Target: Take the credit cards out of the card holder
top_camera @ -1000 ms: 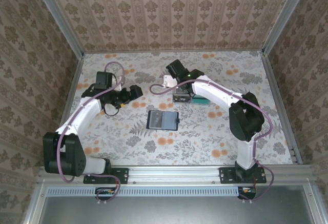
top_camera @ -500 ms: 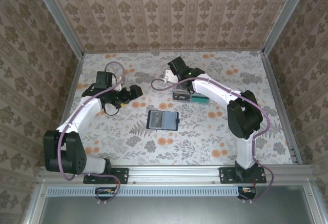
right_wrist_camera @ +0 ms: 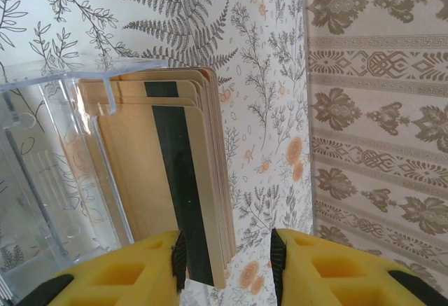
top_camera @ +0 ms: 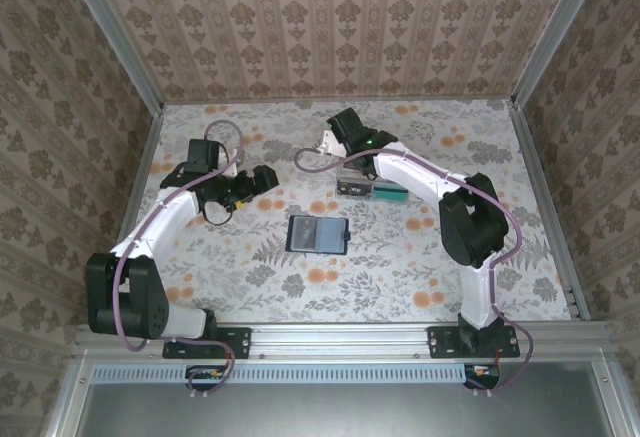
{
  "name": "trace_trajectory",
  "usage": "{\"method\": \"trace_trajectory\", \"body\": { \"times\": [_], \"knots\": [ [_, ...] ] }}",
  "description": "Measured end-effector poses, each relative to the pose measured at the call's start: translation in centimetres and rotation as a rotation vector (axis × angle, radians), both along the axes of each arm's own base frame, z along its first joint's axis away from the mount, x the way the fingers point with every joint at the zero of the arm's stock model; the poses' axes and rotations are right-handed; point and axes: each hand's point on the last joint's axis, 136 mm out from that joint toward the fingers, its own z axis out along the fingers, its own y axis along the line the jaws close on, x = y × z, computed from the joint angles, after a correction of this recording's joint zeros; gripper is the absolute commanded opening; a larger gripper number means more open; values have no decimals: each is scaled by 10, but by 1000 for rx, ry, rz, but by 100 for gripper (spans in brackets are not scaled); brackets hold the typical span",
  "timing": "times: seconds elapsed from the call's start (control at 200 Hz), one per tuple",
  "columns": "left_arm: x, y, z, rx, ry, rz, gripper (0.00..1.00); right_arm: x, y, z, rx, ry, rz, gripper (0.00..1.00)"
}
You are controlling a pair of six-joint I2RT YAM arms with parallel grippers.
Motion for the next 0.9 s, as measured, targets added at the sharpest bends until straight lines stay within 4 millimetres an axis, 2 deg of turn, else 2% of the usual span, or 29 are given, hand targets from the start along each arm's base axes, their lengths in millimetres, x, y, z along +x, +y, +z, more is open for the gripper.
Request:
{"method": "trace_trajectory", "body": {
  "times": [0.09, 0.265, 0.355, 0.48, 0.605, 0.67, 0.77, 0.835, 0.9],
  "knots": [
    [0, 1, 0, 0, 0, 2, 100, 2, 0, 4, 19, -10, -14, 46],
    [1, 1, 0, 0, 0, 4, 100, 6, -1, 13, 107, -32, -74, 46],
    [1, 1, 0, 0, 1, 3, 100, 1, 0, 22, 198, -33, -121, 44],
    [1, 0, -3, -1, 8, 1, 99, -18, 3, 50, 407, -30, -205, 41],
    [0, -5, -6, -6, 16, -13, 93, -49, 5, 81, 661, -7, -282, 37],
    [-2, -11, -8, -13, 22, -26, 87, -65, 7, 88, 781, 24, -333, 34],
    [-9, -21, -16, -18, 43, -49, 79, -87, 12, 74, 912, 122, -432, 29],
    [-15, -28, -22, -17, 61, -65, 72, -102, 18, 49, 960, 212, -503, 28],
    [-21, -34, -30, -17, 84, -79, 71, -124, 24, 14, 973, 312, -578, 27]
  ]
}}
